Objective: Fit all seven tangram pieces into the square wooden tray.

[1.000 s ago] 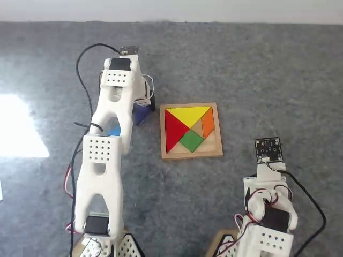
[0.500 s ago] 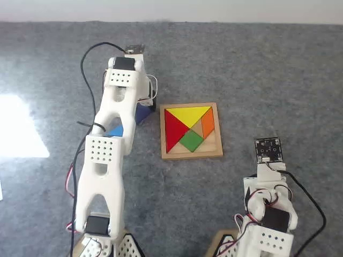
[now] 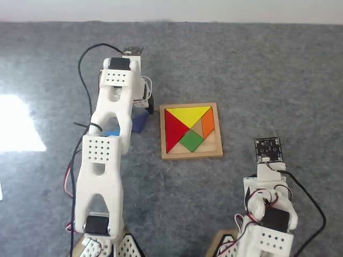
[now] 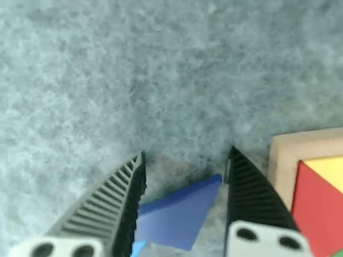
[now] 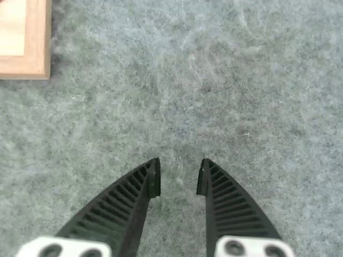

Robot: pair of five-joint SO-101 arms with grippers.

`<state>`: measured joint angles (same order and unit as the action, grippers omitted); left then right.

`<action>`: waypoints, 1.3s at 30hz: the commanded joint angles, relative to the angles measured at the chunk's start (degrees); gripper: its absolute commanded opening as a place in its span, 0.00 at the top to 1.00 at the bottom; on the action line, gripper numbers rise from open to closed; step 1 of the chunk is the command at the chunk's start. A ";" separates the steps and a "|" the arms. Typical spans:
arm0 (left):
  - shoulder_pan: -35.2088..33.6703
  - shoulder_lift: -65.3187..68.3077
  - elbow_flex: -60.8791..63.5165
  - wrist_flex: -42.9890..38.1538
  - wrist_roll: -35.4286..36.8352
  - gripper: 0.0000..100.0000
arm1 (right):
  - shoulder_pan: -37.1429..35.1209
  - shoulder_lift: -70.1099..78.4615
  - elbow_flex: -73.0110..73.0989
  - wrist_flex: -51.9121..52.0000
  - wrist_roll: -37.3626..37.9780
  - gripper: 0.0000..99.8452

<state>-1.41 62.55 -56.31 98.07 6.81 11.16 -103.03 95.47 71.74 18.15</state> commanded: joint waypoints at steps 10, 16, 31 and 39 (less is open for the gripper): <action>-4.48 -47.91 26.42 2.64 -26.02 0.82 | -0.48 -0.48 0.97 -0.04 0.62 0.86; 2.20 -64.26 48.31 -0.26 -36.75 0.82 | -0.48 -0.48 0.97 -0.04 0.62 0.86; -0.79 -30.24 37.93 -12.57 -43.96 0.77 | -0.48 -0.48 0.97 -0.04 0.62 0.86; -0.97 -19.60 19.65 1.14 -52.31 0.77 | -0.48 -0.48 0.97 -0.04 0.62 0.86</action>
<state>-1.76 40.75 -28.26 93.76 -42.95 11.16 -103.03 95.47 71.74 18.15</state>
